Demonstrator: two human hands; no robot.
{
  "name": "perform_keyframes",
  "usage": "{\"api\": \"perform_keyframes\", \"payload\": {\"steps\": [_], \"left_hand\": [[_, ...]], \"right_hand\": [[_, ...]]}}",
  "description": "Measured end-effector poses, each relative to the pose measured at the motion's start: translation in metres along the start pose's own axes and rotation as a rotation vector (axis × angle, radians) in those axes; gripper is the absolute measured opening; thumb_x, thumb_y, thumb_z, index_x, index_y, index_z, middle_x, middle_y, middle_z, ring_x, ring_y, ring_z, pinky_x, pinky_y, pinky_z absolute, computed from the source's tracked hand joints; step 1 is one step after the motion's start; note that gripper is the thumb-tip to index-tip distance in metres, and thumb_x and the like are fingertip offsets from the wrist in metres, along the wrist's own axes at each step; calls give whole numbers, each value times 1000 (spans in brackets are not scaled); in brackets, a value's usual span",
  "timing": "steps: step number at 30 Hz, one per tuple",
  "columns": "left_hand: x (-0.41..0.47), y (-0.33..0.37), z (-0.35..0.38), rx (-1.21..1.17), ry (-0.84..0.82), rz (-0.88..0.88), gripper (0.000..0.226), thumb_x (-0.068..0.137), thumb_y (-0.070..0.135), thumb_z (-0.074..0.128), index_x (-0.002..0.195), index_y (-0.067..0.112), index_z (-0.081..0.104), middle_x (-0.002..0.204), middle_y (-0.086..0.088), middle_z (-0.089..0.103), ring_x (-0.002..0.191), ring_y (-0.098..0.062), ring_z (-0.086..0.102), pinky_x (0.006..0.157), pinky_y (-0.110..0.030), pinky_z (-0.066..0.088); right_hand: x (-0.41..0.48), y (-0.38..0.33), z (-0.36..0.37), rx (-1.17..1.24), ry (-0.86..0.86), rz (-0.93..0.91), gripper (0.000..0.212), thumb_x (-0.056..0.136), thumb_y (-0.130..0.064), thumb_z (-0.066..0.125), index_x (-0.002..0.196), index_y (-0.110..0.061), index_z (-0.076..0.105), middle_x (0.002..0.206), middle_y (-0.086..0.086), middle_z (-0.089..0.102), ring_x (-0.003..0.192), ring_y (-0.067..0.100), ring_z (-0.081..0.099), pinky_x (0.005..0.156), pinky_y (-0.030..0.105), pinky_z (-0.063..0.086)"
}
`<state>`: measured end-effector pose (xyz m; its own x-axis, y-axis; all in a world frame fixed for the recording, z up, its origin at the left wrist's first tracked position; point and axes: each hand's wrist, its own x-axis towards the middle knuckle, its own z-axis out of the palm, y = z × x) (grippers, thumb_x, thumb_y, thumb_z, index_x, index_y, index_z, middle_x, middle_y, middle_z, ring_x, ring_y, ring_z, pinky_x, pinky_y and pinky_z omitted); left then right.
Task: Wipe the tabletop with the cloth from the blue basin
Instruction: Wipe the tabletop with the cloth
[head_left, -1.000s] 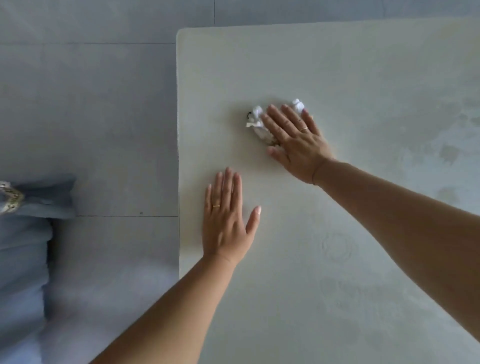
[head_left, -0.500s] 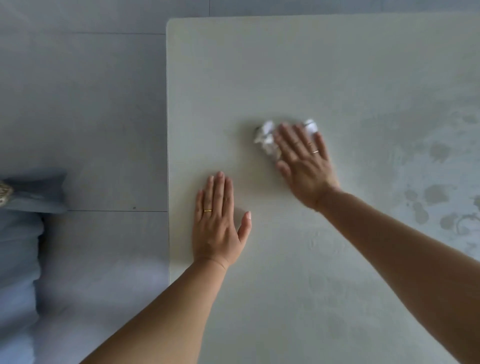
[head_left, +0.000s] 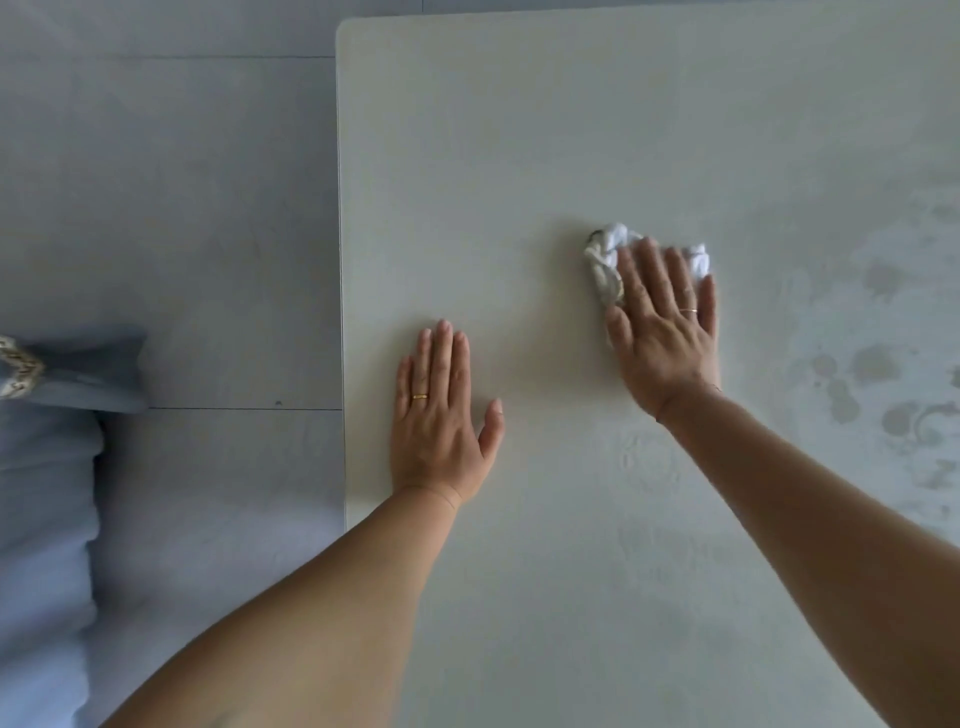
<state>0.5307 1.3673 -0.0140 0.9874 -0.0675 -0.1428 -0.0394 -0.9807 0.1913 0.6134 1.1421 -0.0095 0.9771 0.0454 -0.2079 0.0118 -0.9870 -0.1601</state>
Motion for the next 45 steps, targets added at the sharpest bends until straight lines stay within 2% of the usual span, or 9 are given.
{"api": "perform_keyframes", "payload": {"steps": [3,10,16,20,24,30,37,43,45], "left_hand": [[-1,-1,2,9,-2,2,73,90,44,30,150,4,20,159,-13,15,147,-27,11,119,-41,9],[-2,2,-2,-6,-19,3,73,90,44,26,150,5,15,159,-13,11,148,-27,8,120,-41,4],[-47,10,-1,-40,15,52,70,94,45,26,150,2,18,158,-15,14,147,-28,11,120,-41,5],[-112,21,16,-1,-44,113,68,96,45,26,148,2,23,157,-15,18,146,-28,15,117,-45,16],[-121,20,20,9,-48,109,68,94,44,31,148,1,25,156,-15,21,145,-29,17,116,-46,19],[-121,21,22,-9,-52,99,71,92,43,33,149,2,23,157,-14,19,146,-27,15,118,-44,16],[-120,21,22,-11,-14,115,68,90,39,33,144,-2,33,153,-19,28,143,-32,24,116,-45,18],[-120,20,22,-21,-3,93,68,90,38,33,148,2,25,157,-14,21,146,-27,17,118,-43,16],[-120,20,22,-39,2,99,67,90,36,33,147,1,28,155,-16,24,145,-29,20,117,-44,17]], "right_hand": [[-17,-37,12,35,40,217,61,96,-42,26,150,-26,4,159,1,3,146,21,-3,117,46,-5],[-63,-21,15,-66,-49,-348,57,96,-44,21,149,-27,14,158,-3,13,145,17,4,116,40,-4],[-62,-13,19,80,69,329,60,97,-41,28,150,-25,6,160,1,3,146,21,-2,117,44,-7],[-126,-68,37,-4,-20,-52,61,94,-43,22,150,-25,6,157,-4,-1,146,22,-3,117,47,-4],[-132,-20,27,-88,-71,-341,57,95,-45,21,149,-27,14,157,-3,12,145,17,2,116,41,-2],[-123,-20,29,81,39,374,64,91,-46,16,150,-25,6,159,0,3,146,21,-3,117,44,-6],[-184,-43,39,-31,-74,-313,57,94,-43,27,148,-26,19,156,-2,15,145,23,11,117,43,3],[-161,1,31,68,21,372,61,94,-45,21,150,-27,4,159,-1,2,146,19,-4,117,43,-5],[-181,-46,42,70,43,303,61,94,-41,29,150,-22,10,158,2,4,146,24,0,117,48,-1]]}}
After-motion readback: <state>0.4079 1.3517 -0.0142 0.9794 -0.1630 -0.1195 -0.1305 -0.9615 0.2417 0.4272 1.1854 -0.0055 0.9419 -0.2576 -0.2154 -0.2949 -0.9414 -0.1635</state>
